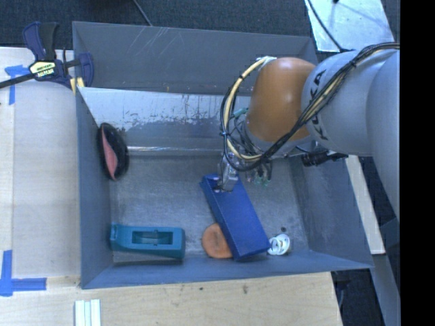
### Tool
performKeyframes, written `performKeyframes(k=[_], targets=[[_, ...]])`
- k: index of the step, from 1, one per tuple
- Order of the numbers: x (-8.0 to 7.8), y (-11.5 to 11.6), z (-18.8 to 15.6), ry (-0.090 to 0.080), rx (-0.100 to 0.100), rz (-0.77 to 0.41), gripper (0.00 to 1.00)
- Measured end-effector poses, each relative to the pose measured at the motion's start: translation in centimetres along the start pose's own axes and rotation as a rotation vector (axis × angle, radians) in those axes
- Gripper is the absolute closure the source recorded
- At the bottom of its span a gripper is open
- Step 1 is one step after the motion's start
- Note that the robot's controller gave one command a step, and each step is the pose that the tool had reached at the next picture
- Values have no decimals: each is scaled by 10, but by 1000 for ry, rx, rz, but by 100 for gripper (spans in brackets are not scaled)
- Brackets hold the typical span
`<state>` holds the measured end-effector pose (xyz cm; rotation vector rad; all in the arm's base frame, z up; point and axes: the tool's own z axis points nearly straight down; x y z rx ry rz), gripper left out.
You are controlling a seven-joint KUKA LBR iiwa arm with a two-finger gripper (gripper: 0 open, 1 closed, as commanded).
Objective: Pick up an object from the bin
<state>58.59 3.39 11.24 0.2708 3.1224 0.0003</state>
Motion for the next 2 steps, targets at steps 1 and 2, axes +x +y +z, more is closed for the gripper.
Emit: performKeyframes(k=[1, 2], targets=[[0, 0, 0, 0, 0, 0, 100], [25, -9, -192, 8, 1, -44, 100]])
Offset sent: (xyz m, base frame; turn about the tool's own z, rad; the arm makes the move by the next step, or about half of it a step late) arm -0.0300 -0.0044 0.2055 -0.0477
